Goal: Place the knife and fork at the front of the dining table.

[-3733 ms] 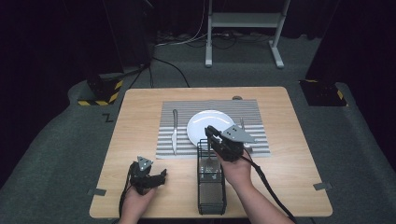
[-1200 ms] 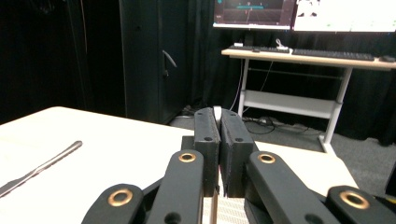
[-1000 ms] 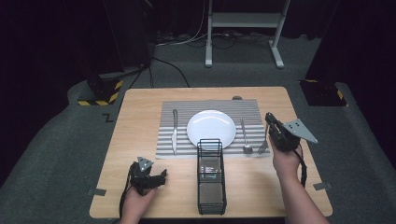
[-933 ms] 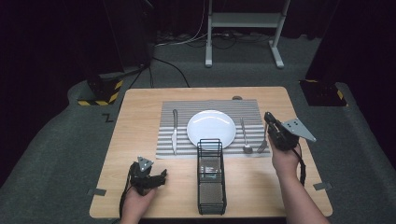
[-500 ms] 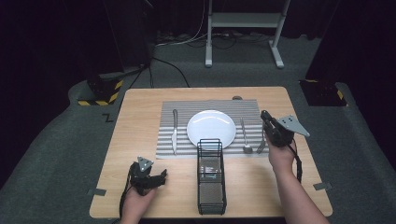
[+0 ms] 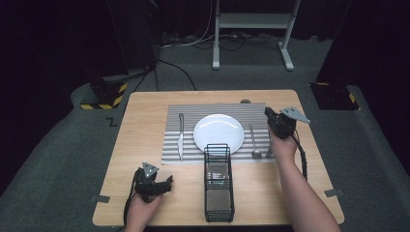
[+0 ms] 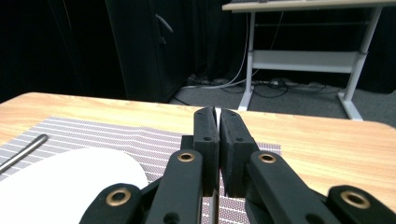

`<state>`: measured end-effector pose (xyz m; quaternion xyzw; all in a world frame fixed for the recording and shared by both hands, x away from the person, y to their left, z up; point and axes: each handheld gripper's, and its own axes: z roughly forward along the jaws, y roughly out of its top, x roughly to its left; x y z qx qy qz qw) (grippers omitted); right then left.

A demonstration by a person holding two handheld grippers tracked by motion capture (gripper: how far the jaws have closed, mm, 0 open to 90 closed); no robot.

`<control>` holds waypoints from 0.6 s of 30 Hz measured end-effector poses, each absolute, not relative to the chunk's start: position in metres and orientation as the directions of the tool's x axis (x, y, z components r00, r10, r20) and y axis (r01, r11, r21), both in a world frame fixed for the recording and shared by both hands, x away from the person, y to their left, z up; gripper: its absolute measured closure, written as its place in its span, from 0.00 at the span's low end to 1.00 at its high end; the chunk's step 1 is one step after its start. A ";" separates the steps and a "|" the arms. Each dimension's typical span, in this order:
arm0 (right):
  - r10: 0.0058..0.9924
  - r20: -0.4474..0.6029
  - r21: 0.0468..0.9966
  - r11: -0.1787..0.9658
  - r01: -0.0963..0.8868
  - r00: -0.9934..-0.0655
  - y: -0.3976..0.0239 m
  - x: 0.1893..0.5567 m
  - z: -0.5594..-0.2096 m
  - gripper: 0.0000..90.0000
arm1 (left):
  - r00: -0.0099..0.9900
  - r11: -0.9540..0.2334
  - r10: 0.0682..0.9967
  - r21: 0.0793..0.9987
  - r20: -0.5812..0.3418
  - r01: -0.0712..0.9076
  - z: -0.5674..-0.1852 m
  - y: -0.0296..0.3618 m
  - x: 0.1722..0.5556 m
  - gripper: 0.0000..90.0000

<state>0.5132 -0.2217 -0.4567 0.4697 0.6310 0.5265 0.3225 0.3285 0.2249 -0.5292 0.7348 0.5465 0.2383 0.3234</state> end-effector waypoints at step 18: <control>0.944 0.093 0.938 0.024 0.347 -0.317 -0.219 0.545 -0.479 0.94 | 0.291 -0.191 0.957 0.736 -0.009 0.650 -0.529 0.225 0.329 0.17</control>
